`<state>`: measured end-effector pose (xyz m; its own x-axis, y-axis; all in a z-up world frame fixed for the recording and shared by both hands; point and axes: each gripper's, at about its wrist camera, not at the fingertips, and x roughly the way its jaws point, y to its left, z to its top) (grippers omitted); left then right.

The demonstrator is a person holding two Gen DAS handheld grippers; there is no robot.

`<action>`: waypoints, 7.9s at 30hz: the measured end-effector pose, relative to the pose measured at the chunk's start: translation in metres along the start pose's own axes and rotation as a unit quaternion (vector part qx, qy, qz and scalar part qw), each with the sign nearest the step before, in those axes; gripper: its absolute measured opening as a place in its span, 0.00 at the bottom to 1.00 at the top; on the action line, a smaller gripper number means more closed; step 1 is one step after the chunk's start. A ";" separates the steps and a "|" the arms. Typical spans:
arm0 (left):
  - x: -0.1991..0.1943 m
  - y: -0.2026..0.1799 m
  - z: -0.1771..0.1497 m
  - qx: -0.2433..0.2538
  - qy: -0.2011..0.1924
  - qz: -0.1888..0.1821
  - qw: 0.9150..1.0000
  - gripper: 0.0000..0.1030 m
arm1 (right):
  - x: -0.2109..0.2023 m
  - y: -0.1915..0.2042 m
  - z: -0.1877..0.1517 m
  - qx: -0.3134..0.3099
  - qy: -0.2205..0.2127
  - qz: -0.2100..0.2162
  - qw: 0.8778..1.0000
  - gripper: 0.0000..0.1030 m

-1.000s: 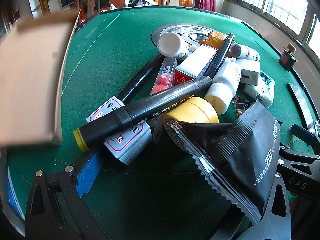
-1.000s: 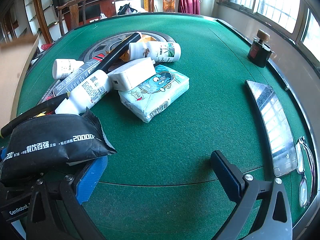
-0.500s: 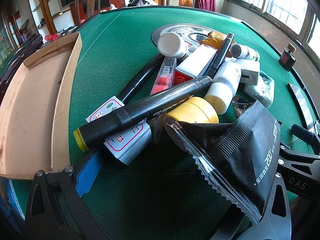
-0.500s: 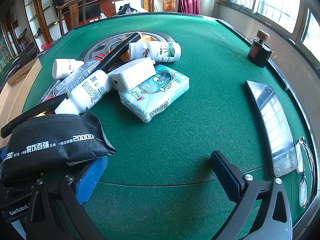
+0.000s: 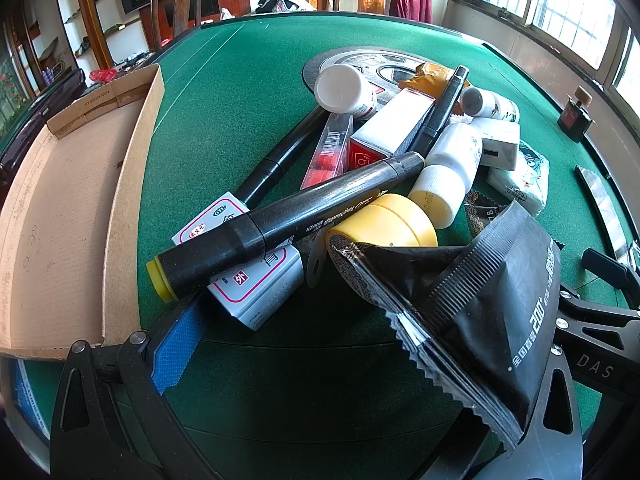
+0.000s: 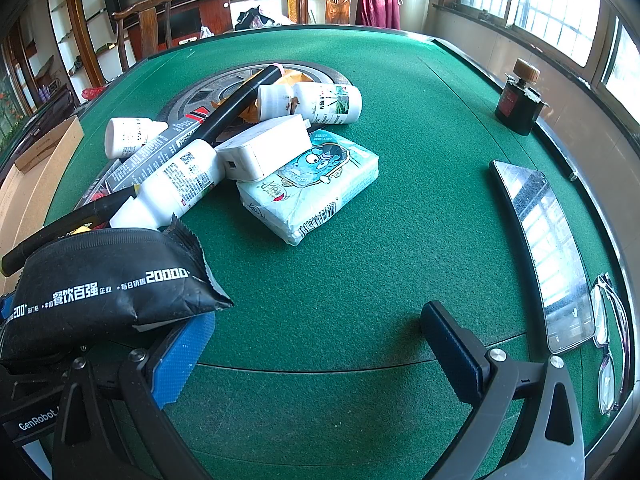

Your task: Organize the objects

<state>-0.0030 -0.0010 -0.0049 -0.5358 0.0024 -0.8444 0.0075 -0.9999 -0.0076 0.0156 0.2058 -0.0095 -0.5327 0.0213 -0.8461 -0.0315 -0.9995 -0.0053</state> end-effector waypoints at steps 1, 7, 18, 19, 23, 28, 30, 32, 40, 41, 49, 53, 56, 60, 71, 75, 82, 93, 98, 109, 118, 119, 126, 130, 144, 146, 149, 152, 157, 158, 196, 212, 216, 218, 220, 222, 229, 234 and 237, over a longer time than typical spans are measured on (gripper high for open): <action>0.000 0.000 0.000 0.000 0.000 0.000 1.000 1.00 | 0.000 0.000 0.000 0.000 0.000 0.000 1.000 1.00; 0.000 0.000 0.000 0.000 0.000 0.000 1.000 1.00 | 0.000 0.000 0.000 0.000 0.000 0.000 1.000 1.00; 0.000 0.000 0.000 0.000 0.000 0.000 1.000 1.00 | 0.000 0.000 0.000 0.000 0.000 0.000 1.000 1.00; 0.000 0.000 0.000 0.000 0.000 0.000 1.000 1.00 | 0.000 0.000 0.000 0.000 0.000 0.000 1.000 1.00; 0.000 0.000 0.000 0.000 0.000 0.000 1.000 1.00 | 0.000 0.000 0.000 0.000 0.000 0.000 1.000 1.00; 0.000 0.000 0.000 0.000 0.000 0.000 1.000 1.00 | 0.000 0.000 0.000 0.000 0.000 0.000 1.000 1.00; 0.000 0.000 0.000 0.000 0.000 0.000 1.000 1.00 | 0.000 0.000 0.000 0.000 0.000 0.000 1.000 1.00; 0.000 0.000 0.000 0.000 0.000 0.000 1.000 1.00 | 0.000 0.000 0.000 0.000 0.000 0.000 1.000 1.00; 0.000 0.000 0.000 0.000 0.000 0.000 1.000 1.00 | 0.000 0.000 0.000 0.000 0.000 0.000 1.000 1.00; 0.000 0.000 0.000 0.000 0.000 0.000 1.000 1.00 | 0.000 0.000 0.000 0.000 0.000 0.000 1.000 1.00; 0.000 0.000 0.000 -0.001 -0.001 0.000 1.000 1.00 | 0.000 0.000 0.000 0.000 0.000 0.000 1.000 1.00; -0.001 0.001 -0.002 0.006 0.000 -0.003 1.000 0.99 | 0.000 0.000 0.000 0.000 0.000 -0.001 1.000 1.00; -0.004 0.001 -0.004 0.020 0.003 -0.005 1.000 0.99 | 0.000 0.000 0.000 0.000 0.000 -0.001 1.000 1.00; -0.009 0.000 -0.010 0.041 0.004 -0.005 0.999 0.99 | 0.000 0.000 0.000 -0.009 0.000 0.006 1.000 1.00; -0.061 0.012 -0.044 0.117 -0.051 -0.085 0.988 0.95 | -0.043 -0.029 -0.017 -0.014 -0.069 0.037 0.997 0.99; -0.082 0.011 -0.042 0.139 -0.079 -0.118 0.980 0.95 | -0.054 -0.044 -0.025 -0.002 -0.106 0.077 0.991 0.99; -0.095 -0.004 -0.032 0.183 -0.084 -0.156 0.967 0.76 | -0.068 -0.057 -0.027 0.021 -0.156 0.118 0.981 0.99; -0.053 -0.072 -0.006 0.259 -0.029 -0.130 0.956 0.69 | -0.072 -0.069 -0.032 0.054 -0.164 0.122 0.977 0.99; -0.027 -0.079 -0.005 0.267 -0.001 -0.115 0.957 0.56 | -0.072 -0.070 -0.032 0.058 -0.164 0.124 0.977 0.99; -0.023 -0.061 -0.009 0.195 -0.010 -0.137 0.971 0.28 | -0.069 -0.071 -0.032 0.063 -0.156 0.111 0.979 0.99; -0.059 0.019 -0.040 0.114 -0.035 -0.149 0.982 0.26 | -0.061 -0.058 -0.026 0.034 -0.126 0.113 0.985 0.99; -0.061 0.025 -0.041 0.109 -0.037 -0.148 0.982 0.26 | -0.061 -0.055 -0.025 0.027 -0.122 0.115 0.985 0.99; -0.073 0.061 -0.052 0.077 -0.052 -0.155 0.983 0.25 | -0.069 -0.011 -0.008 -0.019 -0.095 0.196 0.976 0.95; -0.079 0.076 -0.060 0.072 -0.057 -0.165 0.982 0.24 | -0.077 0.020 0.001 -0.066 -0.104 0.201 0.972 0.95; -0.087 0.089 -0.068 0.058 -0.069 -0.157 0.983 0.24 | -0.047 0.066 0.030 -0.193 -0.053 0.220 0.955 0.75; -0.085 0.083 -0.067 0.064 -0.068 -0.160 0.983 0.24 | -0.034 0.051 0.035 -0.104 -0.020 0.239 0.965 0.75; -0.084 0.077 -0.063 0.067 -0.068 -0.164 0.982 0.24 | -0.010 0.035 0.043 0.007 0.019 0.264 0.964 0.60; -0.083 0.073 -0.061 0.071 -0.067 -0.167 0.981 0.24 | 0.015 0.027 0.050 0.078 0.056 0.260 0.961 0.44; -0.080 0.070 -0.061 0.073 -0.061 -0.169 0.981 0.24 | 0.031 0.034 0.060 0.103 0.059 0.243 0.963 0.44; -0.080 0.070 -0.061 0.073 -0.060 -0.170 0.981 0.24 | 0.032 0.036 0.061 0.102 0.058 0.239 0.964 0.44; -0.025 -0.025 -0.015 0.127 -0.034 -0.058 0.990 0.36 | 0.033 0.049 0.074 -0.057 -0.015 0.163 0.985 0.34; -0.044 0.000 -0.001 0.066 -0.062 -0.121 0.988 0.26 | 0.014 0.036 0.070 -0.019 -0.050 0.227 0.972 0.32; -0.060 0.017 0.002 0.045 -0.080 -0.130 0.987 0.26 | 0.008 0.039 0.068 -0.027 -0.059 0.235 0.970 0.32; -0.067 0.027 0.002 0.033 -0.090 -0.134 0.986 0.26 | 0.005 0.043 0.067 -0.029 -0.065 0.240 0.968 0.32; -0.073 0.038 0.002 0.022 -0.100 -0.134 0.986 0.26 | 0.002 0.048 0.065 -0.035 -0.072 0.240 0.967 0.32; -0.081 0.050 0.002 0.008 -0.113 -0.134 0.984 0.26 | -0.002 0.053 0.063 -0.041 -0.079 0.239 0.967 0.32; -0.103 0.093 -0.002 -0.032 -0.153 -0.127 0.980 0.26 | -0.019 0.074 0.055 -0.050 -0.092 0.237 0.966 0.32; -0.105 0.134 0.011 -0.063 -0.160 -0.113 0.979 0.26 | -0.028 0.112 0.054 -0.061 -0.077 0.269 0.958 0.32; -0.103 0.159 0.026 -0.087 -0.163 -0.098 0.978 0.26 | -0.037 0.138 0.060 -0.083 -0.074 0.278 0.954 0.32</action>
<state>0.0317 -0.1609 0.0947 -0.7818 0.1626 -0.6020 0.0053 -0.9636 -0.2671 -0.0197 0.0685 0.0530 -0.5425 -0.5230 -0.6574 0.4183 -0.8468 0.3285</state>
